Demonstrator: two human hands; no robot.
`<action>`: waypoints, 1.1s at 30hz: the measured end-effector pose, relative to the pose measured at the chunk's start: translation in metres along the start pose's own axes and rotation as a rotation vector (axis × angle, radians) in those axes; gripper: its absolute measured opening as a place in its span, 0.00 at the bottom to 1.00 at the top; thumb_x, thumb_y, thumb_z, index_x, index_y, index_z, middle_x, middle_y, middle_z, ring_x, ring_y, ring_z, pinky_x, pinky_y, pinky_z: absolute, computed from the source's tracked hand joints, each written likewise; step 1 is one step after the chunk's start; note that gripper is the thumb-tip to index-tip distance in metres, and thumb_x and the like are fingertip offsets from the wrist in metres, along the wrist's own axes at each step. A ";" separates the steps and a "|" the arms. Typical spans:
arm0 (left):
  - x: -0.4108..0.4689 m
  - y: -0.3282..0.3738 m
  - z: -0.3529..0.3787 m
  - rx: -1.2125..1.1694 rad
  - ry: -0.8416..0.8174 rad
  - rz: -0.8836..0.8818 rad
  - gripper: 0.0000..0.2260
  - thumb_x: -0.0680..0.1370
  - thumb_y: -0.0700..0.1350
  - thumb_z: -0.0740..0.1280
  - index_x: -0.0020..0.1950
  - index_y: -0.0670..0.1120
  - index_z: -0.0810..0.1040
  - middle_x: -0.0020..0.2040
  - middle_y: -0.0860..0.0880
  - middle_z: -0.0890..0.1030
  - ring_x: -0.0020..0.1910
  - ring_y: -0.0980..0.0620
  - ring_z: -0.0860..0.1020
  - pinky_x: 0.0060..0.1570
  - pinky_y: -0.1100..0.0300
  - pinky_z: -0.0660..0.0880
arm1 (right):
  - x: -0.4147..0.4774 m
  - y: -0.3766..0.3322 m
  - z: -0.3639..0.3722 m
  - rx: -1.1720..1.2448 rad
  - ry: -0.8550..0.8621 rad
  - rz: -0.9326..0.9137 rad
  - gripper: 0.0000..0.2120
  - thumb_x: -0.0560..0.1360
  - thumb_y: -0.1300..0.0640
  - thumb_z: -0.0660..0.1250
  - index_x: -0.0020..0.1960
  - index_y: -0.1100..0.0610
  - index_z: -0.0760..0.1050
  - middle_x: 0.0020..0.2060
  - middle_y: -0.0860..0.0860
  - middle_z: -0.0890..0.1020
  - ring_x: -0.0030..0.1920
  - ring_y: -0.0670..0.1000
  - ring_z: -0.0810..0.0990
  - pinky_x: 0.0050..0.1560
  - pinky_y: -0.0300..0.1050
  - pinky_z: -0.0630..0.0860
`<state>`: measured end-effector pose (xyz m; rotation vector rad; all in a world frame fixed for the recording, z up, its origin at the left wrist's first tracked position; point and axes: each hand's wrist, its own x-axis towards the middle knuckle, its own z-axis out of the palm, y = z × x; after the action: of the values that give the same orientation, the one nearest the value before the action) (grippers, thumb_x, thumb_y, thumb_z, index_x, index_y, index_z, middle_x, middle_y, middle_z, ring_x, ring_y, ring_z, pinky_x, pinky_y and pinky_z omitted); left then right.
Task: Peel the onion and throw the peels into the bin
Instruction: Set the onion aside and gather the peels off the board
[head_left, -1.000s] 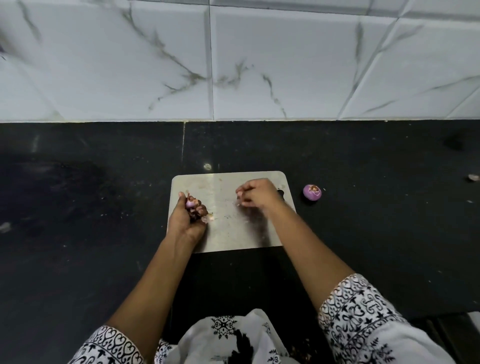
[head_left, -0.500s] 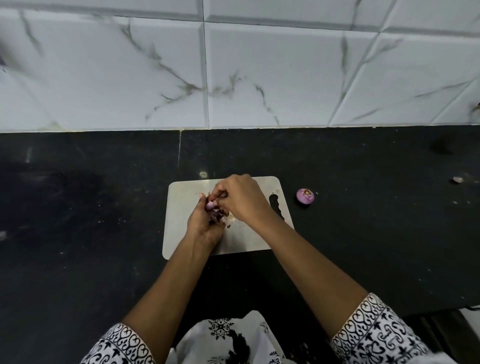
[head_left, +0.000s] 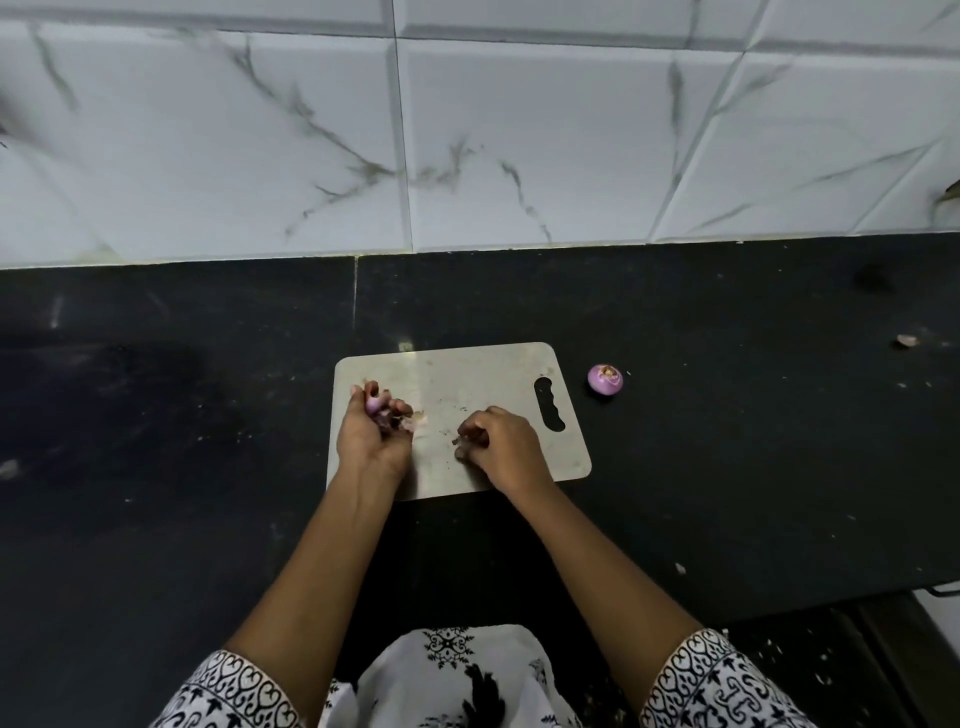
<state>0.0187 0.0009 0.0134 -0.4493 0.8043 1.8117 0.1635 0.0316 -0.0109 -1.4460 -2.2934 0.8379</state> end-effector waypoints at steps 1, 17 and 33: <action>0.000 0.001 -0.002 0.000 0.006 0.004 0.14 0.81 0.48 0.58 0.37 0.46 0.73 0.18 0.54 0.69 0.17 0.58 0.68 0.23 0.68 0.69 | 0.002 0.000 0.000 0.001 0.001 0.001 0.10 0.68 0.57 0.74 0.49 0.57 0.81 0.46 0.54 0.82 0.46 0.53 0.79 0.48 0.44 0.74; -0.003 -0.009 -0.011 0.047 0.052 -0.033 0.15 0.81 0.47 0.58 0.36 0.45 0.73 0.18 0.53 0.70 0.16 0.58 0.69 0.22 0.69 0.69 | 0.028 -0.015 -0.012 -0.049 -0.174 0.026 0.08 0.72 0.56 0.67 0.46 0.60 0.77 0.45 0.56 0.80 0.44 0.56 0.79 0.46 0.50 0.75; -0.046 -0.077 0.044 0.150 -0.130 -0.075 0.12 0.81 0.47 0.59 0.42 0.45 0.77 0.26 0.50 0.78 0.26 0.56 0.79 0.34 0.63 0.79 | -0.015 -0.037 -0.057 1.222 0.534 0.209 0.10 0.70 0.70 0.68 0.39 0.56 0.75 0.37 0.54 0.82 0.40 0.49 0.82 0.42 0.41 0.79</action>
<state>0.1105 0.0185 0.0496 -0.2589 0.8155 1.6791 0.1744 0.0239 0.0575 -1.0718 -0.8733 1.3368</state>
